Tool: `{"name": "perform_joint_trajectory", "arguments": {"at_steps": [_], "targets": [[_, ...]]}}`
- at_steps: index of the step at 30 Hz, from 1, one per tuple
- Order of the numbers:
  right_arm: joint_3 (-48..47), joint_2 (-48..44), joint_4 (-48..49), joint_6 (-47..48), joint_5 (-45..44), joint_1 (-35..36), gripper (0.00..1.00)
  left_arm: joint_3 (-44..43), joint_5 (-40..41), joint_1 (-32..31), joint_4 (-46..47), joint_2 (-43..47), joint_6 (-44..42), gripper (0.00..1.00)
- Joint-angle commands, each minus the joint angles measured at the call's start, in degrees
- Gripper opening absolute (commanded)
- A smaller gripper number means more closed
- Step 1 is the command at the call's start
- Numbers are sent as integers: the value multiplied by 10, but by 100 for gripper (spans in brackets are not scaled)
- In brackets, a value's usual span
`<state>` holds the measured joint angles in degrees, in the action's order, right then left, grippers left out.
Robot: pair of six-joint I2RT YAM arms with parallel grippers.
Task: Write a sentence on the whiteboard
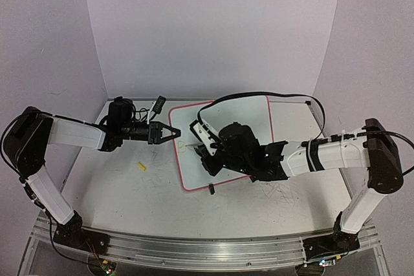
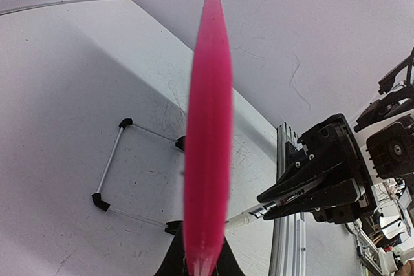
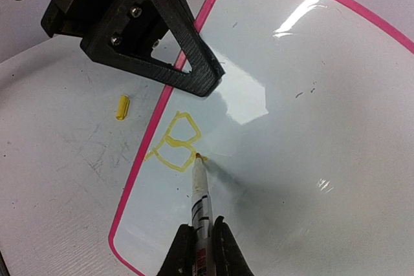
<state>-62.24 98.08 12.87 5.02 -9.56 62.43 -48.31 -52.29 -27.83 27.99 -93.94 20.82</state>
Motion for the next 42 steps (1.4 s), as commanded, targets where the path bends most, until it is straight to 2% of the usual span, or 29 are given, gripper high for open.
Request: {"name": "perform_joint_trajectory", "arguments": {"at_steps": [1,32,42], "targets": [[-9,-4,7,-16,-28,1,0,-19,-6,-2,-3,-4,-9,0],[29,-20,-14,-38,1,8,0,-18,-7,-2,-4,-1,-7,0],[21,-13,5,-42,-22,9,0,-20,-8,-2,-4,-1,-5,0]]}}
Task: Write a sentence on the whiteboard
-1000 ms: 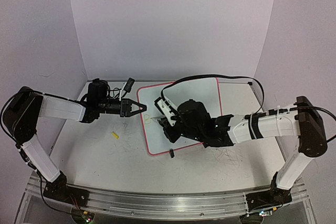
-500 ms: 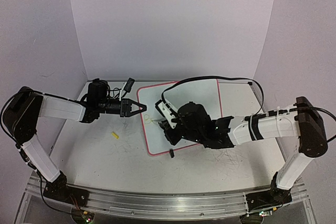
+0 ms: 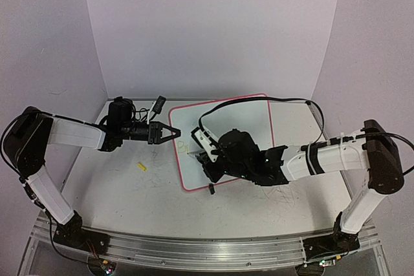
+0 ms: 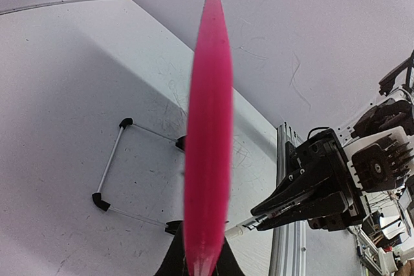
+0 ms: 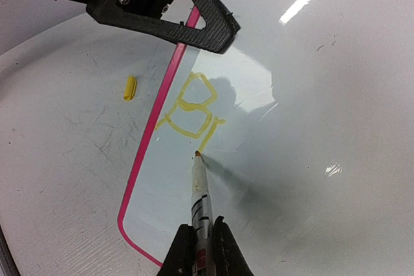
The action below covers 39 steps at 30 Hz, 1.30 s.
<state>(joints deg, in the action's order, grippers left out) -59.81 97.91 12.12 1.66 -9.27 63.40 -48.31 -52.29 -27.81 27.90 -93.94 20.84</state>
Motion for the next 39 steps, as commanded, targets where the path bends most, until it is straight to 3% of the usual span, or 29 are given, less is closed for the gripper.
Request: {"name": "perform_joint_trajectory", "arguments": {"at_steps": [1,30,39], "targets": [[-6,-10,15,-9,-27,-1,0,-19,-8,-2,-3,0,-5,0],[-24,0,23,-13,-90,-3,0,-17,-10,-2,-3,1,-5,0],[18,-53,69,-37,-6,-14,0,-16,-9,-2,-3,0,-5,0]]}}
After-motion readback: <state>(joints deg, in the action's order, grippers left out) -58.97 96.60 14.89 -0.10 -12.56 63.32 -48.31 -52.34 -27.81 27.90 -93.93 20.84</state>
